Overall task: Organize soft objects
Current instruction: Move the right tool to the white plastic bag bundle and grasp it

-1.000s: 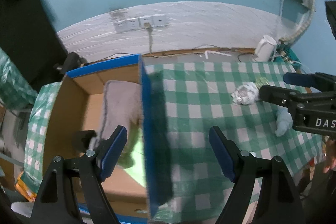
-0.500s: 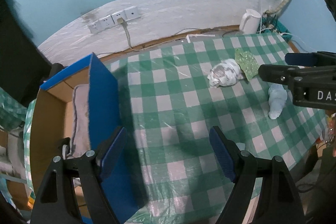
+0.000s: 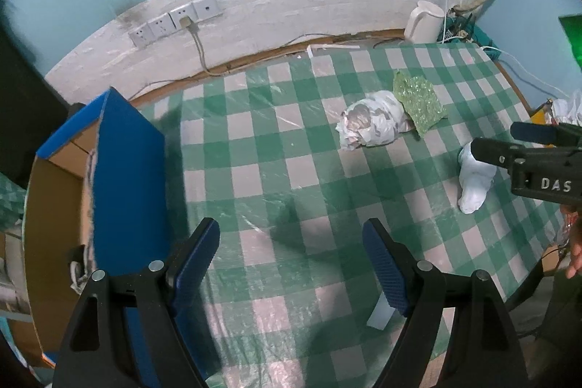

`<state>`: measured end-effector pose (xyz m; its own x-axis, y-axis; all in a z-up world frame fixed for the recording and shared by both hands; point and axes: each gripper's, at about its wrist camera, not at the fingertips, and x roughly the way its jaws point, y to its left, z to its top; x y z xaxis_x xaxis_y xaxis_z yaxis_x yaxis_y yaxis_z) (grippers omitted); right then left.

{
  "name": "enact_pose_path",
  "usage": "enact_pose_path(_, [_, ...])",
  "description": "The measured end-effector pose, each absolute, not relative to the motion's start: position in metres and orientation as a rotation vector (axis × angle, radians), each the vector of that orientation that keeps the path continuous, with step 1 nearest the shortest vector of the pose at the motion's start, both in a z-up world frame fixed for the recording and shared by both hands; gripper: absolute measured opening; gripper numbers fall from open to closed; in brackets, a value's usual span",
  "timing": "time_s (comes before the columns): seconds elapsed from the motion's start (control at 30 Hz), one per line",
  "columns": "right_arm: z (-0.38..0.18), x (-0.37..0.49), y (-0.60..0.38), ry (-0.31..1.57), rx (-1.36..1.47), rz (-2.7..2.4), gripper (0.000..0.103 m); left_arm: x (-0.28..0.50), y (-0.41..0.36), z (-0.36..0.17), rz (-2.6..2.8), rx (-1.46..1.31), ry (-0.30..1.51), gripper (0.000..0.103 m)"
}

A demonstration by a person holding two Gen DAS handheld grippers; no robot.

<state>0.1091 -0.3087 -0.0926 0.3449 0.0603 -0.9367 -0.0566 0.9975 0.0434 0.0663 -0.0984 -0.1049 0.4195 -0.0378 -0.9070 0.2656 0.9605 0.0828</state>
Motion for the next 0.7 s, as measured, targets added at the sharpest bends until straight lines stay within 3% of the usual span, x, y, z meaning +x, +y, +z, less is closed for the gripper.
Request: enact_pose_path(0.7, [-0.17, 0.118, -0.341, 1.389, 0.057, -0.065, 0.081, 0.072, -0.124, -0.144, -0.259, 0.261, 1.196, 0.082])
